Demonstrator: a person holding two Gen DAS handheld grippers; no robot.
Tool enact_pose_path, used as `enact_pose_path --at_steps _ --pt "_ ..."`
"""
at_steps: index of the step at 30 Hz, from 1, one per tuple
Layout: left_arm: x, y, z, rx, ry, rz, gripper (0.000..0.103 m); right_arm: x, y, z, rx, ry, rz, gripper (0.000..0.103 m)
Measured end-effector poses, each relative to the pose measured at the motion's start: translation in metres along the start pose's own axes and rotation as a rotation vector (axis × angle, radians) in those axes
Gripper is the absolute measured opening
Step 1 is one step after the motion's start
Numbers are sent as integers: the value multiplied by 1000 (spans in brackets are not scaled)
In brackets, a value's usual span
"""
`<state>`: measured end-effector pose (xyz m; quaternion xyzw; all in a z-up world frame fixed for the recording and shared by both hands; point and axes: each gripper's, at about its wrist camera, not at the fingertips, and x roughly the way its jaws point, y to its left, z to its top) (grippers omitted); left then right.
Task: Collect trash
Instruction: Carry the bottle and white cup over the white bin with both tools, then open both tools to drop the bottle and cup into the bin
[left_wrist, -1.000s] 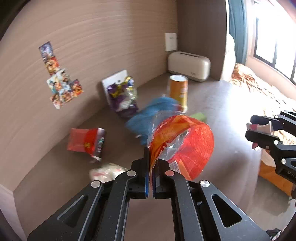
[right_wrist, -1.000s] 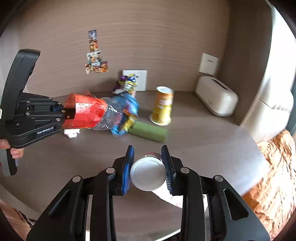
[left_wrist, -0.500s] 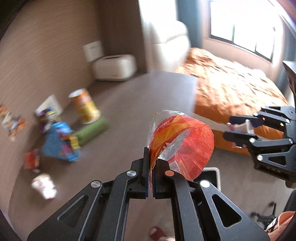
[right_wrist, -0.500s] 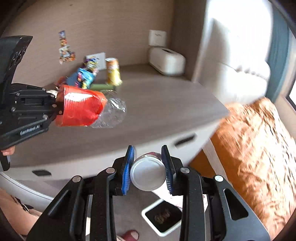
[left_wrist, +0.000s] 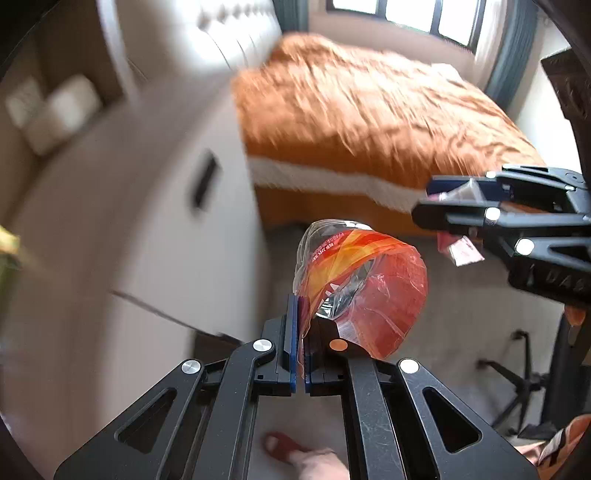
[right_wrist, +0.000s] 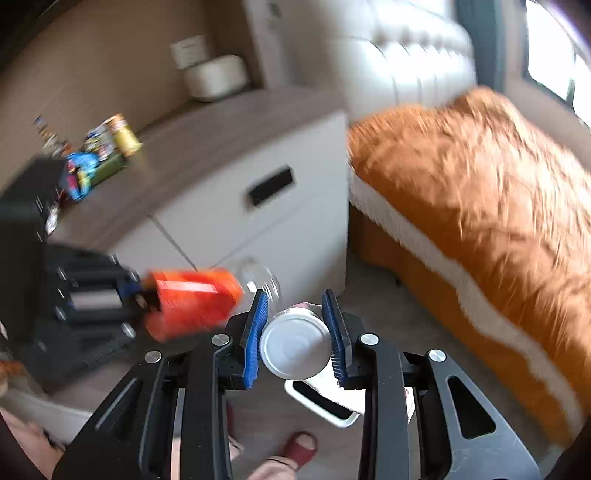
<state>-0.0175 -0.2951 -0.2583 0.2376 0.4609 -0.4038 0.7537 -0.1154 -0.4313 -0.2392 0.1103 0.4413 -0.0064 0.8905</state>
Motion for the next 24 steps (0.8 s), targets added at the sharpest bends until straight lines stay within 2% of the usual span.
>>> enact_pose_path --at_steps 2,7,10,13,18,24 --pt "39 -8 -1 -5 59 -30 2 17 -15 -10 47 9 -4 32" --pt "122 -30 -13 21 157 -46 2 78 -50 -41 169 46 -12 32" --pt "181 -39 -25 48 208 -25 2 125 -64 -64 178 79 -43 32" --pt "227 -45 -38 54 243 -26 2 171 -81 -88 237 116 -24 32" --pt "281 -47 -60 43 286 -59 2 222 -103 -122 300 157 -27 32" --pt "326 -50 -77 30 324 -83 2 249 -110 -146 308 193 -45 32"
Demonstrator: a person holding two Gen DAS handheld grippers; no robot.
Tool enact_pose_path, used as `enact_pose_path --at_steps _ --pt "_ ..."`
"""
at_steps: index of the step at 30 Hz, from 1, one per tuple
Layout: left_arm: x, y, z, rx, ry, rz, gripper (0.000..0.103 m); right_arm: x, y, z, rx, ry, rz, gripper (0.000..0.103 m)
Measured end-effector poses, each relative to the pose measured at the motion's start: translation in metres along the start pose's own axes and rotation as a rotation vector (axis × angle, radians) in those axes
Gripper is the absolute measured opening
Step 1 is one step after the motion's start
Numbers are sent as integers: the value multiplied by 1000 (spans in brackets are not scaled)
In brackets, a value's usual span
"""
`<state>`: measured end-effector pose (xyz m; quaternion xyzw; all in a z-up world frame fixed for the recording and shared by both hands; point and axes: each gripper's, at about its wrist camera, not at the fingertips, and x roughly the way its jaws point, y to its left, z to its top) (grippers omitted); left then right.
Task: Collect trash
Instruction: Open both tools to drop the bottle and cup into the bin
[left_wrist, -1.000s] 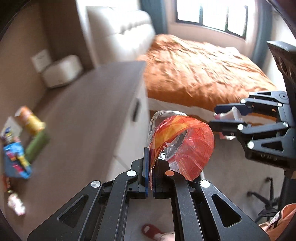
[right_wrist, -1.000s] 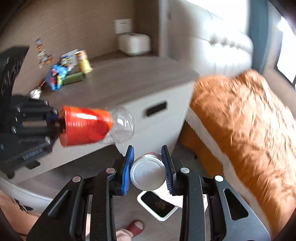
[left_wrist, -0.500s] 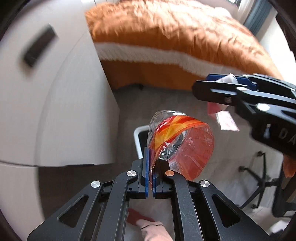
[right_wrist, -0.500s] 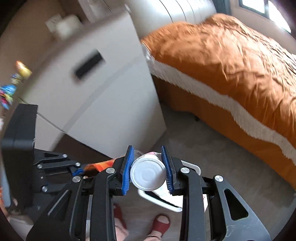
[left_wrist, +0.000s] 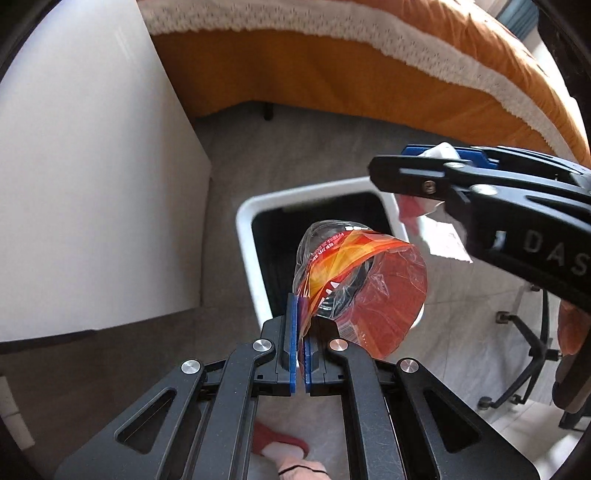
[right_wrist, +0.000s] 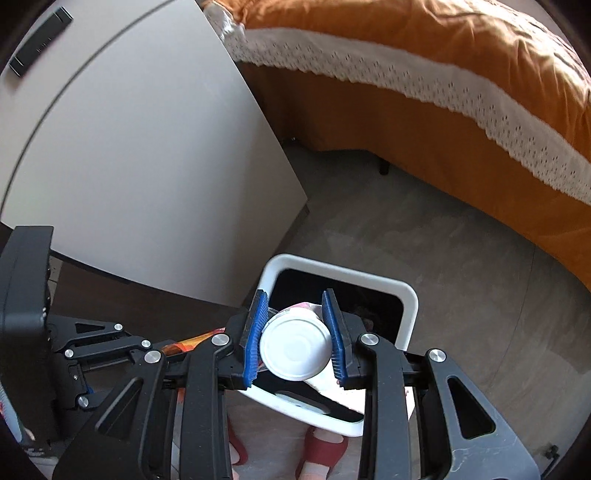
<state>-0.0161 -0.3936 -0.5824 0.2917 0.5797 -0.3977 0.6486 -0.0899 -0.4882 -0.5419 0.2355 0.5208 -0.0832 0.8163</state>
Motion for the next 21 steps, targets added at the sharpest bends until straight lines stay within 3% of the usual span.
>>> enact_pose_path --at_steps 1,2,3,4,5,15,21 --pt "5 2 -2 -3 5 -9 2 4 -2 -2 -2 5 -5 33" --pt "9 2 -3 -6 9 -22 4 7 -5 -3 -4 3 -12 41" --pt "16 2 -2 -13 23 -38 16 8 -7 -5 -4 -2 -20 57" --pt "19 4 -5 -18 36 -43 36 10 -10 -6 -1 -5 -43 93" --pt "25 5 -6 -24 57 -44 96 10 -12 -7 1 -18 -75 99" --pt "11 -2 -3 -2 18 -16 98 -11 -13 -8 -24 -23 -144 99" --pt "-33 -6 -3 6 -25 -1 97 -38 -7 -3 -30 -49 -150 99"
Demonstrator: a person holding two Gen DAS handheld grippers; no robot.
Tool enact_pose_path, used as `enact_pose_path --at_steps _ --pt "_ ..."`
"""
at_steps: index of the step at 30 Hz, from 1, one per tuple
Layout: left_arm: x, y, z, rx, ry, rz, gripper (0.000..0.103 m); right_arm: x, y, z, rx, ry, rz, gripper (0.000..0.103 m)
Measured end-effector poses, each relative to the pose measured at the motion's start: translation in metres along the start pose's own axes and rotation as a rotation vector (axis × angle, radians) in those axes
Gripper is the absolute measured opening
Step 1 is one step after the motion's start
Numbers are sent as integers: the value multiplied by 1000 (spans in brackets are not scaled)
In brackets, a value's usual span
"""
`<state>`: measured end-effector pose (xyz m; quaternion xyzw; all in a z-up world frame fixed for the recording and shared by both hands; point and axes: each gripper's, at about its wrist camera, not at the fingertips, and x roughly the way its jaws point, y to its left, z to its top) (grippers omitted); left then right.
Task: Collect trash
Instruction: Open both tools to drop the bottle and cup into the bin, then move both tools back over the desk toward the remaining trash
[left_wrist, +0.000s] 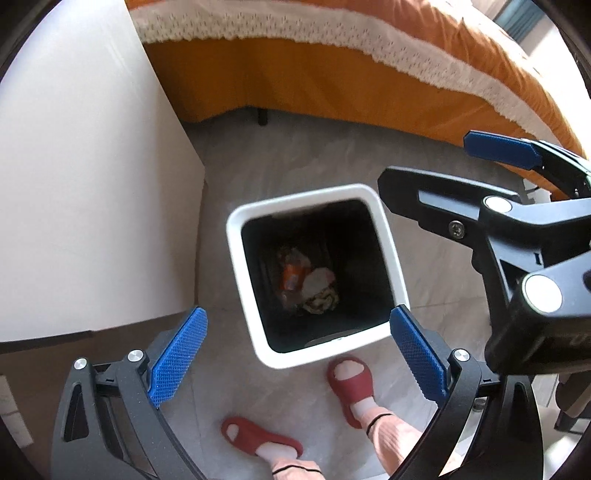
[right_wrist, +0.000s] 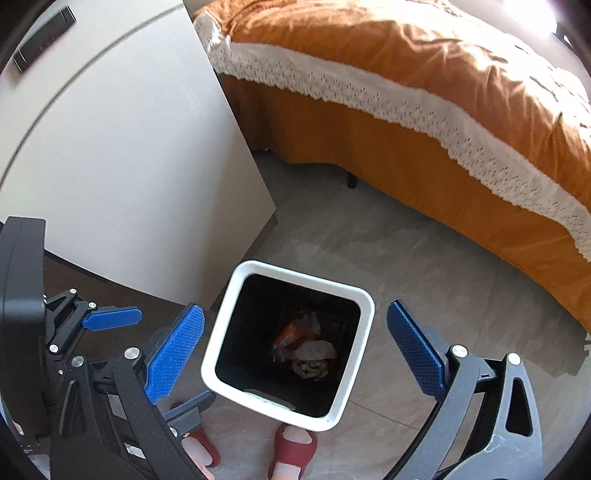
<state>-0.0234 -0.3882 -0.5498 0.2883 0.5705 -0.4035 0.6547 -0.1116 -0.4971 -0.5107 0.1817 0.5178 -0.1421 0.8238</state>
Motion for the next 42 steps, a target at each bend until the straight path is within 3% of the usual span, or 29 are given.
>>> enact_pose_path --at_steps 15,21,27,31,37,42 --pt "-144 -13 2 -12 -161 48 98 -130 24 14 25 -87 -20 99" --pt "-224 -13 -3 -28 -270 86 98 -197 45 27 32 -162 -9 99" --pt "-316 5 -12 -109 -404 115 98 -265 85 51 -49 -280 22 99" --pt "-367 19 -23 -130 -497 179 98 -304 117 65 -100 -372 61 99" --pt "-423 60 -52 -231 -602 270 98 -331 172 87 -182 -450 125 99" --pt "-450 98 -87 -325 -635 346 98 -339 229 96 -294 -472 182 99"
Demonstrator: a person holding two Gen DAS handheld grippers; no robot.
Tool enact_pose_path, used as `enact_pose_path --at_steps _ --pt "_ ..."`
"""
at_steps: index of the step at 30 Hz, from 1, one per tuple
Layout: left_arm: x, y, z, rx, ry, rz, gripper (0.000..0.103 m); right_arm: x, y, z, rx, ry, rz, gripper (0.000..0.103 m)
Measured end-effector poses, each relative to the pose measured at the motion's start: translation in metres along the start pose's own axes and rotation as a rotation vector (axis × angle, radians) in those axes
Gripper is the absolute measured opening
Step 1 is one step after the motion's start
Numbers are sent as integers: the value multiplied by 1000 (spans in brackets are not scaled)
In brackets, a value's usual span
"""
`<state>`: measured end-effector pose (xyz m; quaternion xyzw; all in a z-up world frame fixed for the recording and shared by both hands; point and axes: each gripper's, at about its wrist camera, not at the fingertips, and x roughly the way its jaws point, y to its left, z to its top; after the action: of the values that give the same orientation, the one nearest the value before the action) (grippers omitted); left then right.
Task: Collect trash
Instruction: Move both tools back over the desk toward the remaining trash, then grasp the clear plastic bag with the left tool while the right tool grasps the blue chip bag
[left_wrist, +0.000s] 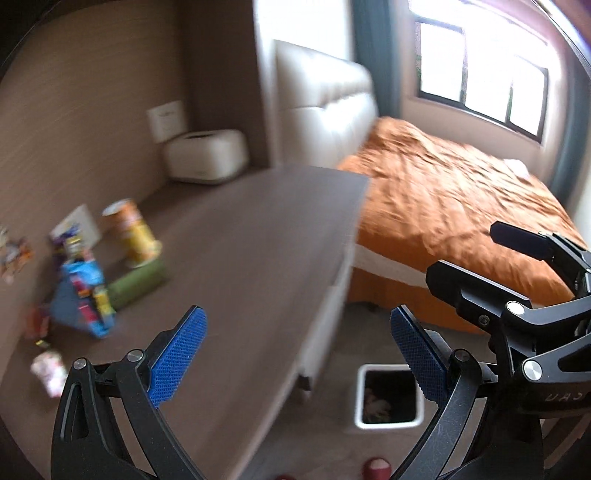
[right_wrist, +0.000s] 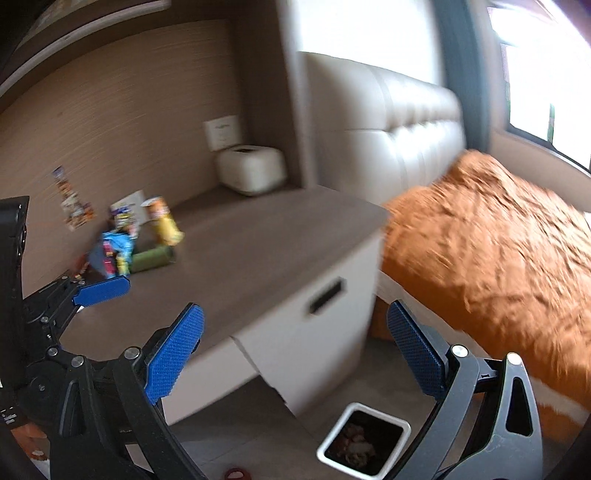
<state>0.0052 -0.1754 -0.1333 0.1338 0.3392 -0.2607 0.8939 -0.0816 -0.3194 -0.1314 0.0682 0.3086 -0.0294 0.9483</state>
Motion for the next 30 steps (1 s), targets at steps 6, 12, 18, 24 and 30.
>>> enact_pose_path --at_steps 6,12,18,24,30 --pt "-21 75 -17 -91 -6 130 98 21 78 22 -142 10 108 99" --pt "-30 157 -39 -187 3 234 98 46 154 35 -253 41 208 99" --pt "-35 218 -55 -253 10 279 98 71 219 46 -316 66 252 99" --pt "-35 252 -60 -290 -5 294 98 87 257 51 -335 83 259 99" --pt "-19 273 -68 -282 28 324 98 114 282 50 -363 135 259 99"
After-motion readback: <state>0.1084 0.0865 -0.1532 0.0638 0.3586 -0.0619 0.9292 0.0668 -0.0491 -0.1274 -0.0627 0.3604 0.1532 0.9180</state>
